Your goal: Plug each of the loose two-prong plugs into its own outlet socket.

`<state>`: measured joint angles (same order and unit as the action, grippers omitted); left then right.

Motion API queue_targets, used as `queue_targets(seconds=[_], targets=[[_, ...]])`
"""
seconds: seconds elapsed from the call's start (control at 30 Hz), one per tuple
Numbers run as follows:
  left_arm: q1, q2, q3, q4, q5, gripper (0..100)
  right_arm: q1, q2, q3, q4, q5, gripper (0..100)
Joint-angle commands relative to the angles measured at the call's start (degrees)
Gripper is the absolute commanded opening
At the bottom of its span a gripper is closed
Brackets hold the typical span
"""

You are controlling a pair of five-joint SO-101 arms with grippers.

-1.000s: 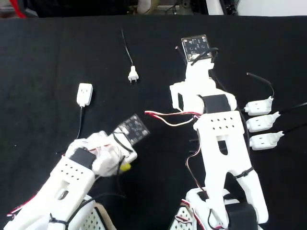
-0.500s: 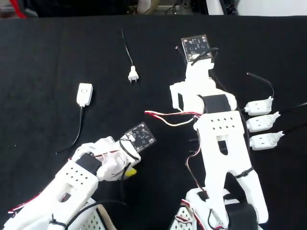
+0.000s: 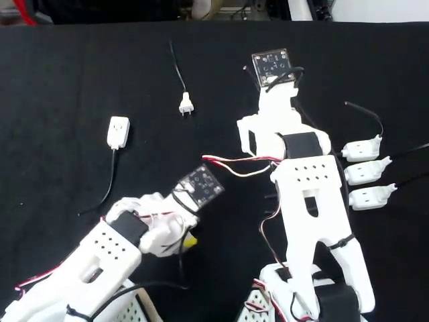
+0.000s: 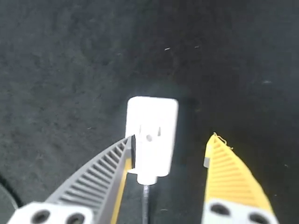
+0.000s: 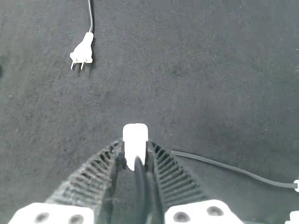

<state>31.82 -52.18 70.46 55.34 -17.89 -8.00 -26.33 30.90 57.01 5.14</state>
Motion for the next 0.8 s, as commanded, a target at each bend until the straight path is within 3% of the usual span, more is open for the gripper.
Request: queue_targets(seconds=[0.0,0.33,0.67,0.77], targets=[[2.15,-0.09,0.4,-2.55,0.26,25,-0.53,0.04,-2.24,-0.97,0.35,1.1],[-3.91,0.44,3.65,-8.44,0.0,25,-0.53,0.04,-2.07,-0.88,0.35,1.1],[-2.07,16.09,-2.42,-9.14,-0.97,25,-0.53,0.04,-2.07,-0.88,0.35,1.1],[-2.33,15.12,-3.38,-9.05,0.35,25,-0.53,0.04,-2.07,-0.88,0.35,1.1]])
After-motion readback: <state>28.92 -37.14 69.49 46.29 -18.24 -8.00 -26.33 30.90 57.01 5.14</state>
